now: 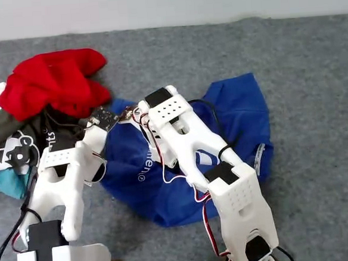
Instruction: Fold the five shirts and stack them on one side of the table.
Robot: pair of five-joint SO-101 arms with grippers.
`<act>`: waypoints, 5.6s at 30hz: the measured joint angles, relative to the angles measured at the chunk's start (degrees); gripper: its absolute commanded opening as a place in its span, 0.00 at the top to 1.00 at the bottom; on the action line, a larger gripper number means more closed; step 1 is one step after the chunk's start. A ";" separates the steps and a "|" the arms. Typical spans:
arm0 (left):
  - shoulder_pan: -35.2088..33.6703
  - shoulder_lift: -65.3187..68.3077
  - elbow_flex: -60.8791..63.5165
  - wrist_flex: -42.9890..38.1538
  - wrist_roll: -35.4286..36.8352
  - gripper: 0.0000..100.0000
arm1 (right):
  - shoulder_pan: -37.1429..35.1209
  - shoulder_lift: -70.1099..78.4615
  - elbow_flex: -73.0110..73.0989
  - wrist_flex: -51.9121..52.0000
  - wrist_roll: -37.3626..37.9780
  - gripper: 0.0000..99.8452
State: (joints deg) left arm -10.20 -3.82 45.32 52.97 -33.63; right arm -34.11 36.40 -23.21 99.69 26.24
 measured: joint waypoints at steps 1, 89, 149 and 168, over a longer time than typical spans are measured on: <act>0.00 0.00 0.00 0.00 0.00 0.99 | 0.00 0.00 0.00 0.00 0.00 0.99; -4.31 10.29 -7.65 16.00 -0.09 0.98 | 5.45 -20.31 32.35 -13.71 2.37 0.99; 18.55 28.04 -36.13 28.66 17.41 0.87 | 5.36 -40.35 38.07 -4.22 4.48 0.89; 16.88 41.49 -49.76 34.46 17.76 0.99 | 5.36 -40.35 38.07 -3.60 4.48 0.89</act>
State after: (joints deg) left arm 6.68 37.67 -4.44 87.43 -15.87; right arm -28.75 -3.96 14.86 96.09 30.73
